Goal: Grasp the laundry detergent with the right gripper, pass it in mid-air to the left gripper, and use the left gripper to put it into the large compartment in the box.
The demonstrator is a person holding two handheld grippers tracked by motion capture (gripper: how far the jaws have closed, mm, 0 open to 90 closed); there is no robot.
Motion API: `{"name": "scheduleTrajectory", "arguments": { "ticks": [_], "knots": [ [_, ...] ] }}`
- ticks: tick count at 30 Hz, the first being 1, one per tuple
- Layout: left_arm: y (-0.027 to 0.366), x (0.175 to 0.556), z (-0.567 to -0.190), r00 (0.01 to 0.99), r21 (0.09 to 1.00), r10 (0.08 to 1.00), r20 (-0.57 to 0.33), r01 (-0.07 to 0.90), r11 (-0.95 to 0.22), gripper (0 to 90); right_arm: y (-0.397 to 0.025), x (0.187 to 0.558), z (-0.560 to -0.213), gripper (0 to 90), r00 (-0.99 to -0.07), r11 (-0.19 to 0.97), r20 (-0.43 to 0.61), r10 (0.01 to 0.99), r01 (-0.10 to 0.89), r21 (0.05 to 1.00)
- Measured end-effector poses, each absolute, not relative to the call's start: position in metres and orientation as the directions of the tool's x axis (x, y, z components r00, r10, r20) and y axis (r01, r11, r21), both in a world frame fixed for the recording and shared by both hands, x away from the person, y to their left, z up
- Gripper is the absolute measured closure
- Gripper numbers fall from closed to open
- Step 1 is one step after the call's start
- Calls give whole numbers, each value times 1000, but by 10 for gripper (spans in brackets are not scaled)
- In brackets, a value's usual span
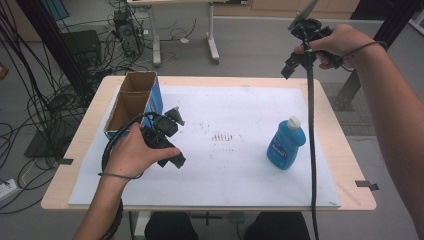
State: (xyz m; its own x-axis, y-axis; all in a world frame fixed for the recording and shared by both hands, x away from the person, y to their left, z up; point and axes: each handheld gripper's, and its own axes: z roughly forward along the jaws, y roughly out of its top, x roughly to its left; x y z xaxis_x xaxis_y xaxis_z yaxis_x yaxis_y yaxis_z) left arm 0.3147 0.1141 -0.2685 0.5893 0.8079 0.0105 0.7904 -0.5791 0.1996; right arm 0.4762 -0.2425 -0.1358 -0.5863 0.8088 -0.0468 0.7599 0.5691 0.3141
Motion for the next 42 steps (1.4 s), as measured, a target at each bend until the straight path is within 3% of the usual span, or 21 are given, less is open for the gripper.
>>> {"name": "scheduleTrajectory", "arguments": {
  "ticks": [29, 42],
  "knots": [
    [111, 305, -267, 597, 202, 802, 10, 785, -586, 89, -267, 415, -135, 65, -603, 579, -56, 796, 732, 359],
    [108, 303, -267, 601, 192, 799, 14, 783, -592, 88, -290, 393, -150, 64, -582, 554, -40, 812, 748, 365]
  ]
}}
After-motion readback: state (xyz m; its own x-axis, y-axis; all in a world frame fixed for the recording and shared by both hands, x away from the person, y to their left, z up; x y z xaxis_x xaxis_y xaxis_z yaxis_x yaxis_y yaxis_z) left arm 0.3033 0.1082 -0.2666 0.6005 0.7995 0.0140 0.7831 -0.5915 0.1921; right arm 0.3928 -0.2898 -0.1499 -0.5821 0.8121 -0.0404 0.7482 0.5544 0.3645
